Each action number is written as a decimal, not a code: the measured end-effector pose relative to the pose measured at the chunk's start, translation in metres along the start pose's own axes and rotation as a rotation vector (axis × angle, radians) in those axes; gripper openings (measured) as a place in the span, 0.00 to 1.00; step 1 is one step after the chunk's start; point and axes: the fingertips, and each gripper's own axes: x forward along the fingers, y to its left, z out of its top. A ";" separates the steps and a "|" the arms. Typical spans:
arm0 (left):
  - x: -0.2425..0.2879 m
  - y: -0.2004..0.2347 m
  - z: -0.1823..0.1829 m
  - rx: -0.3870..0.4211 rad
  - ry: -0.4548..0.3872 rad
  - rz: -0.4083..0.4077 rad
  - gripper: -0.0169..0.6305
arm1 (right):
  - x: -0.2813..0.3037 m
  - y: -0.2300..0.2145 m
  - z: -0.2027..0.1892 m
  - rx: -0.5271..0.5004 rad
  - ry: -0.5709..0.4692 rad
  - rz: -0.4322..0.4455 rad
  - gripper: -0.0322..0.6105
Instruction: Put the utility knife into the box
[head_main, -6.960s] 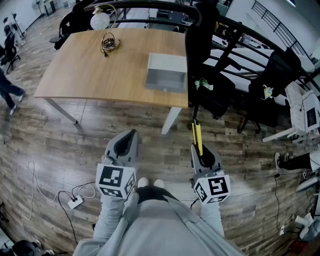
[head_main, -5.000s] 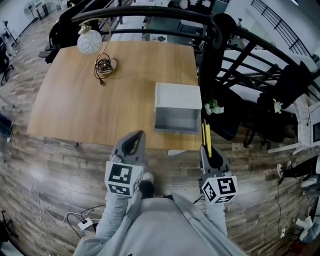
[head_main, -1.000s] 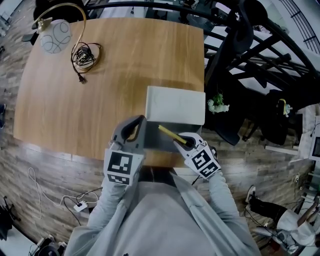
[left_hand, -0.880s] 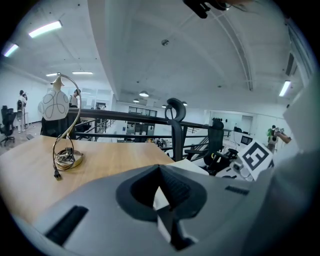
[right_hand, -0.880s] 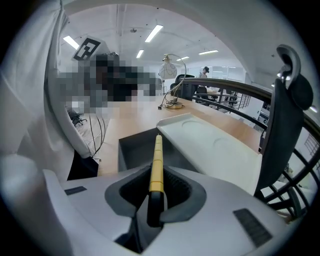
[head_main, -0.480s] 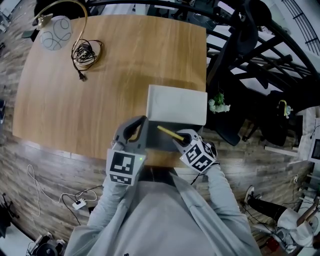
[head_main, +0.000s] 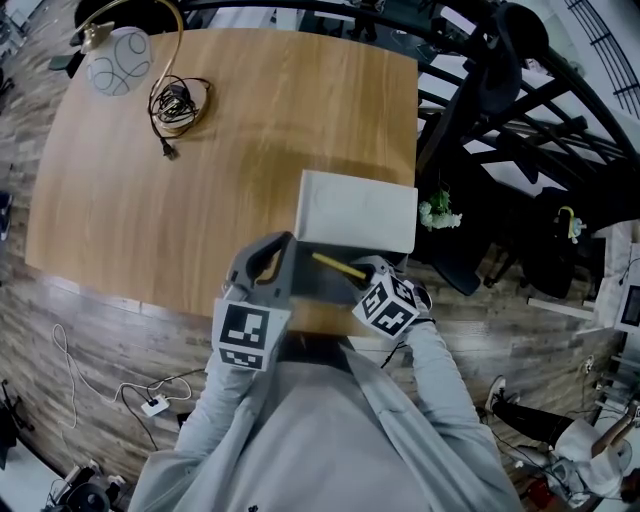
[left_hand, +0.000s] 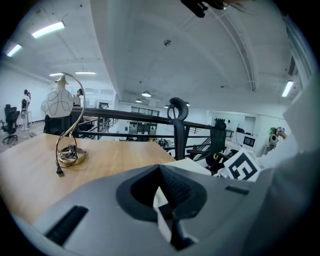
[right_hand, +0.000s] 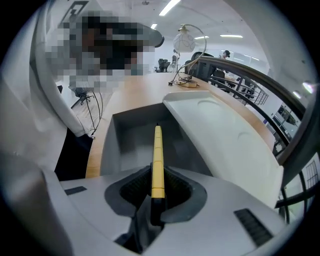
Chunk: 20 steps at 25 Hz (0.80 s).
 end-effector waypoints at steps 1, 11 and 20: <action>0.000 0.001 0.000 0.000 0.000 0.003 0.05 | 0.002 0.000 -0.001 -0.006 0.012 -0.001 0.18; -0.005 0.005 -0.002 -0.009 -0.003 0.022 0.05 | 0.012 0.004 -0.005 -0.013 0.058 0.020 0.18; -0.005 0.009 -0.001 -0.010 -0.005 0.029 0.05 | 0.007 -0.004 0.001 0.026 0.021 0.005 0.22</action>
